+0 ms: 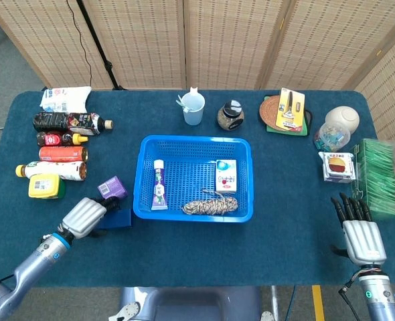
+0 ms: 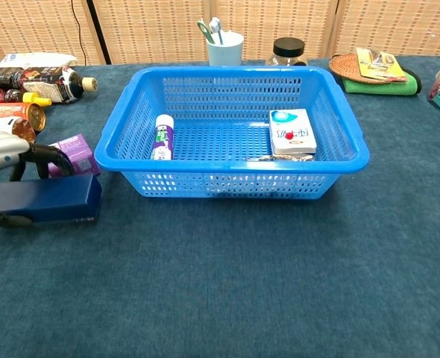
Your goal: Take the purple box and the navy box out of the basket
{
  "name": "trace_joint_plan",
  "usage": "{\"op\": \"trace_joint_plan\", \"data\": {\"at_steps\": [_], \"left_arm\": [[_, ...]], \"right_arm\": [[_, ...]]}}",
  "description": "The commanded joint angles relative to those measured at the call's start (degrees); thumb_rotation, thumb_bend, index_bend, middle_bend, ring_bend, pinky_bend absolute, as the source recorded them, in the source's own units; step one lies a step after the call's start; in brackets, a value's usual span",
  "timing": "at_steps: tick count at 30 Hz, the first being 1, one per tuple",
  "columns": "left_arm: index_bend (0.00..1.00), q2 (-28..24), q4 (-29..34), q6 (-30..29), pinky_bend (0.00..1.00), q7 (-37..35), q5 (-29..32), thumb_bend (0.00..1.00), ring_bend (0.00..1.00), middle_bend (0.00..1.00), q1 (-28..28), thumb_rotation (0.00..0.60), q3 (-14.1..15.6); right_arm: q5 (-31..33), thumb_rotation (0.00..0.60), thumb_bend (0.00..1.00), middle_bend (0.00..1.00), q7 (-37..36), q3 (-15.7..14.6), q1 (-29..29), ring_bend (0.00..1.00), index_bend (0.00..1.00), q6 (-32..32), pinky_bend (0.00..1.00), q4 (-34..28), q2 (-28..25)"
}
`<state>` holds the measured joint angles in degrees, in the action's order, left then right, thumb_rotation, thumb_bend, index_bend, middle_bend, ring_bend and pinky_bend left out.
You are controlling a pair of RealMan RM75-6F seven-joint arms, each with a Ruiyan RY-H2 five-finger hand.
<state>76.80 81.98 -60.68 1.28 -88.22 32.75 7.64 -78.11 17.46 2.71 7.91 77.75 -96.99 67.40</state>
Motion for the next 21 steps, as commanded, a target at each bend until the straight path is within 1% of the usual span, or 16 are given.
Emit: {"op": "trace_joint_plan", "data": {"at_steps": [1, 4, 6, 9, 12, 16, 20, 21], "left_arm": [[0.00, -1.2, 2.7, 0.0, 0.23, 1.7, 1.1, 0.34, 0.00, 0.00, -0.6, 0.600, -0.4], [0.00, -2.7, 3.7, -2.9, 0.13, 0.2, 0.4, 0.34, 0.00, 0.00, -2.1, 0.600, -0.6], [0.00, -3.8, 4.0, -6.0, 0.08, -1.2, -0.8, 0.33, 0.00, 0.00, -3.5, 0.600, -0.7], [0.00, -5.3, 3.8, -11.0, 0.04, -3.8, -2.5, 0.33, 0.00, 0.00, -6.0, 0.600, -0.6], [0.00, -6.9, 3.4, -16.8, 0.00, -4.1, -1.6, 0.31, 0.00, 0.00, -10.1, 0.600, -0.9], [0.00, -7.7, 3.4, -22.4, 0.00, -0.7, 1.6, 0.23, 0.00, 0.00, -14.9, 0.600, -2.1], [0.00, -9.3, 4.3, -26.4, 0.00, -1.5, 2.7, 0.21, 0.00, 0.00, -18.7, 0.600, -2.2], [0.00, -10.2, 4.5, -27.9, 0.00, -2.3, 3.6, 0.21, 0.00, 0.00, -20.4, 0.600, -2.2]], "right_arm": [[0.0, 0.600, 0.00, 0.00, -0.2, 0.0, -0.1, 0.00, 0.00, 0.1, 0.00, -0.1, -0.1], [-0.4, 0.600, 0.00, 0.00, -0.4, -0.1, -0.1, 0.00, 0.00, 0.2, 0.00, -0.3, -0.3], [-0.7, 0.600, 0.00, 0.00, -0.5, -0.2, -0.2, 0.00, 0.00, 0.3, 0.00, -0.5, -0.4], [-1.5, 0.600, 0.00, 0.00, -0.5, -0.5, -0.3, 0.00, 0.00, 0.6, 0.00, -0.8, -0.5], [-2.3, 0.600, 0.00, 0.00, -0.5, -0.9, -0.5, 0.00, 0.00, 1.0, 0.00, -1.1, -0.7], [-3.2, 0.600, 0.00, 0.00, -0.7, -1.1, -0.6, 0.00, 0.00, 1.4, 0.00, -1.1, -0.8], [-4.0, 0.600, 0.00, 0.00, -1.0, -1.2, -0.7, 0.00, 0.00, 1.9, 0.00, -0.9, -0.7], [-4.6, 0.600, 0.00, 0.00, -1.0, -1.2, -0.8, 0.00, 0.00, 2.3, 0.00, -0.8, -0.7]]}}
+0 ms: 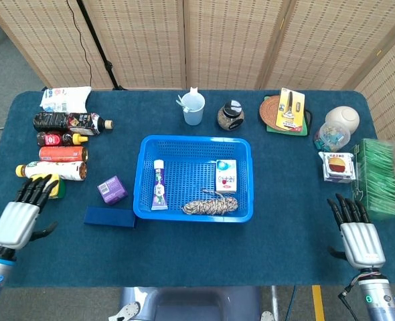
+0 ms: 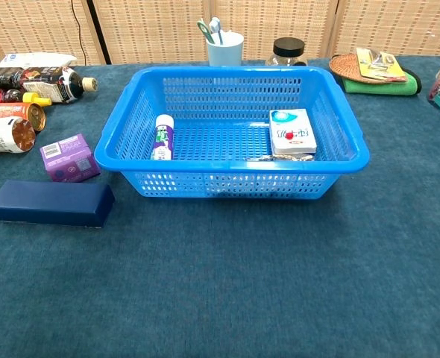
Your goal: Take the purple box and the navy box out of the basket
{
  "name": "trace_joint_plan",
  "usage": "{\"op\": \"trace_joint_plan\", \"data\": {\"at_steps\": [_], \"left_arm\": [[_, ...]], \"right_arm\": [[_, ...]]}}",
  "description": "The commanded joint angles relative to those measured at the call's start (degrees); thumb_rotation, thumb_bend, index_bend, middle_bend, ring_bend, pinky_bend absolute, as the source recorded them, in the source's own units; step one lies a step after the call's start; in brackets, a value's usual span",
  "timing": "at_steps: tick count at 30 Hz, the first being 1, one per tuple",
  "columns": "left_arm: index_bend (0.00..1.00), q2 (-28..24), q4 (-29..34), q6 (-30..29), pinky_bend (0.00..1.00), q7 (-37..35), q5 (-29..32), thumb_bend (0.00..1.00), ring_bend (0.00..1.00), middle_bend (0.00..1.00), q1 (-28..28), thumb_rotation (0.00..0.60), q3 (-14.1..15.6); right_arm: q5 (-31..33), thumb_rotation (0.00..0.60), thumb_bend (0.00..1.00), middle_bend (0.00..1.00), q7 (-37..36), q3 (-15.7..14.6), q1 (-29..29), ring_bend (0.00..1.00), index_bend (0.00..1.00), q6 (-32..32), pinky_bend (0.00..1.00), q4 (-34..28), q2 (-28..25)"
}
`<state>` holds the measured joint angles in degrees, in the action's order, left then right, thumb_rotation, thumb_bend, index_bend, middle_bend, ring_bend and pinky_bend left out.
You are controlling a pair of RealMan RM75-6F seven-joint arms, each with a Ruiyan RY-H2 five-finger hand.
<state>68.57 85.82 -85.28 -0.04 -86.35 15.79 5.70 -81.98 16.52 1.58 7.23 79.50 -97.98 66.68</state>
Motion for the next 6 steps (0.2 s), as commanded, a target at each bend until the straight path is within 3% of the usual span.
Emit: {"op": "trace_joint_plan", "data": {"at_steps": [1, 6], "left_arm": [[0.00, -2.6, 0.9, -3.9, 0.00, -1.8, 2.0, 0.21, 0.00, 0.00, -4.3, 0.600, -0.2], [0.00, -5.2, 2.9, -3.4, 0.00, -4.2, 4.0, 0.21, 0.00, 0.00, -6.3, 0.600, -0.7]], "right_arm": [[-1.0, 0.600, 0.00, 0.00, -0.2, -0.2, -0.2, 0.00, 0.00, 0.7, 0.00, 0.3, 0.1], [-1.8, 0.600, 0.00, 0.00, -0.5, -0.3, -0.6, 0.00, 0.00, 1.6, 0.00, 0.3, 0.0]]}}
